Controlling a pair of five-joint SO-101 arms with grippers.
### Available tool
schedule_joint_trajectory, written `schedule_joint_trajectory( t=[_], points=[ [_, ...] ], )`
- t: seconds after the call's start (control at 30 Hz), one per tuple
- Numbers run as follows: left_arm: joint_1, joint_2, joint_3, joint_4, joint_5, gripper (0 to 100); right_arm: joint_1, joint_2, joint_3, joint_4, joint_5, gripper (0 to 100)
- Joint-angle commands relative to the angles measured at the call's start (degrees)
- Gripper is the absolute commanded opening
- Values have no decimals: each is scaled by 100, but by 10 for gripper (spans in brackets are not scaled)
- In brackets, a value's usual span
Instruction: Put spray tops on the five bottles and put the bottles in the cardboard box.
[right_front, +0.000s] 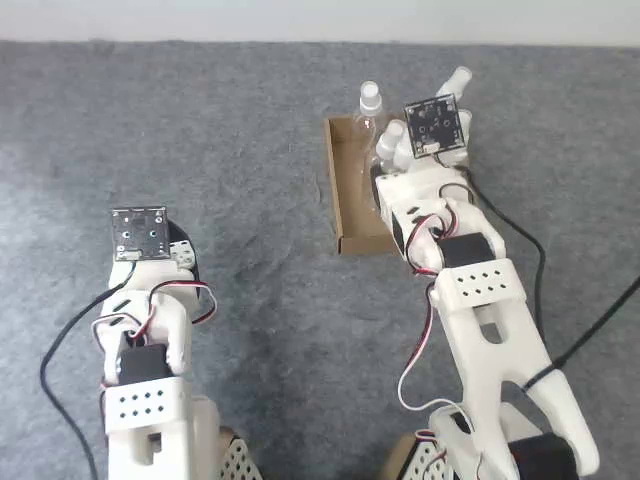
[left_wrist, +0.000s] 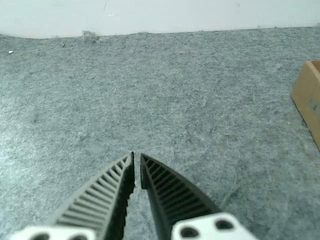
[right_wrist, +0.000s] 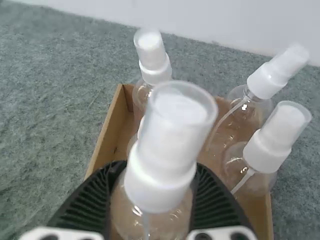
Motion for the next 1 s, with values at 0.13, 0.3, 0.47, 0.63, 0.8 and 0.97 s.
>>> schedule_joint_trajectory(
  t=[0.13, 0.3, 0.47, 0.63, 0.8, 0.97],
  points=[
    [-9, 0, -40, -176, -18, 12, 57, -57, 360, -637, -35, 6],
    [-9, 0, -40, -176, -18, 12, 57, -40, 387, -796, -62, 6],
    [-9, 0, -40, -176, -18, 12, 57, -40, 475, -831, -70, 6],
    [-9, 0, -40, -176, -18, 12, 66, -31, 651, -971, -44, 6],
    [-9, 0, -40, -176, -18, 12, 66, 391, 668, -1279, -26, 6],
    [-9, 0, -31, -176, -18, 12, 101, 752, 659, -1622, -26, 6]
  ],
)
